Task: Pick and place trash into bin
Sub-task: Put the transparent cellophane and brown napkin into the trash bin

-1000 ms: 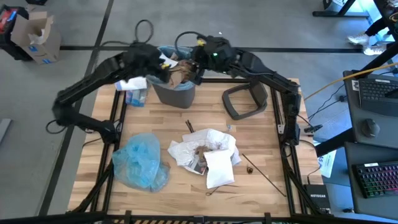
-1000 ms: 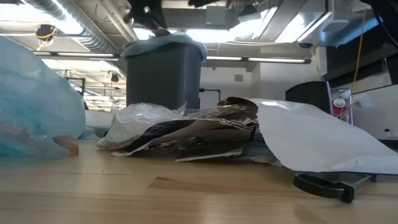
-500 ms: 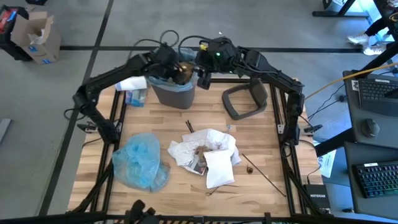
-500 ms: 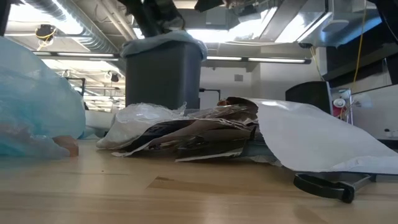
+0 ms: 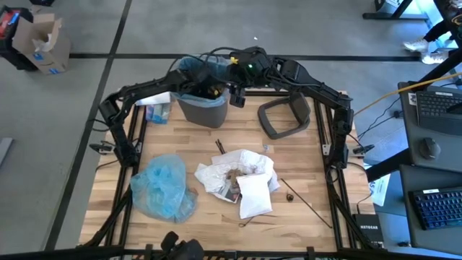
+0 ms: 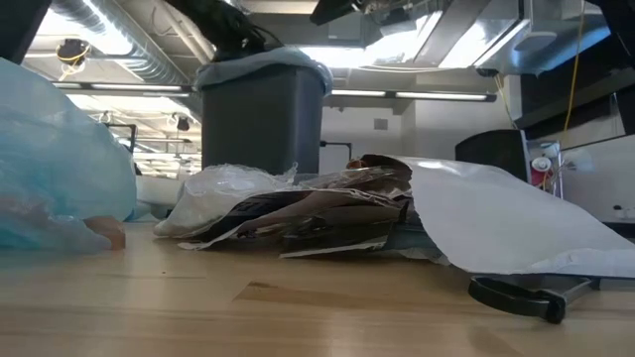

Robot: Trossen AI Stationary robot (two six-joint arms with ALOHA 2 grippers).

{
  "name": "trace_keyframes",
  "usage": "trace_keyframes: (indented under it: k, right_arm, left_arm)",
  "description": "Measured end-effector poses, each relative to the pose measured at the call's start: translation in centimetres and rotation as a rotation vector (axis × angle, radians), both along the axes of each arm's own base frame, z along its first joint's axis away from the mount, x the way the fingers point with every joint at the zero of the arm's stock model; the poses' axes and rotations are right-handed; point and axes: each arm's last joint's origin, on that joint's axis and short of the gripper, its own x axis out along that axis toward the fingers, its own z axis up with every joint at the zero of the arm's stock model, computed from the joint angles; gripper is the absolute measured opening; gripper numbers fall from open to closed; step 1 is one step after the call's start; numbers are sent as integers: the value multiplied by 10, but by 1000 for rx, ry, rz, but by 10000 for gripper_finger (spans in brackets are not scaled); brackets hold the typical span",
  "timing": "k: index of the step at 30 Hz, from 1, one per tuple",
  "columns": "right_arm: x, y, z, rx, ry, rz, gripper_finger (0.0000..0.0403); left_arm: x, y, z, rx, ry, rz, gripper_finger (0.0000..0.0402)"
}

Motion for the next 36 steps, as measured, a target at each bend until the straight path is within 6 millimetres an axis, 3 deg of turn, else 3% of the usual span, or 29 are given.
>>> trace_keyframes:
  k: [6, 12, 20, 27, 36]
  right_arm:
    - [0, 0, 0, -1, -1, 0, 184]
    - [0, 0, 0, -4, 1, -7, 184]
    - [0, 0, 0, -3, 6, -8, 184]
    - [0, 0, 0, -3, 7, -8, 184]
    - [-1, 2, -1, 122, -35, -68, 184]
  left_arm:
    - [2, 1, 8, 19, -9, -30, 166]
    - [-14, -11, 82, 175, -167, -69, 166]
    - [-57, -43, 148, 354, -295, -132, 166]
    - [-85, -70, 176, 449, -328, -204, 166]
    - [-113, -111, 176, 487, -314, -347, 166]
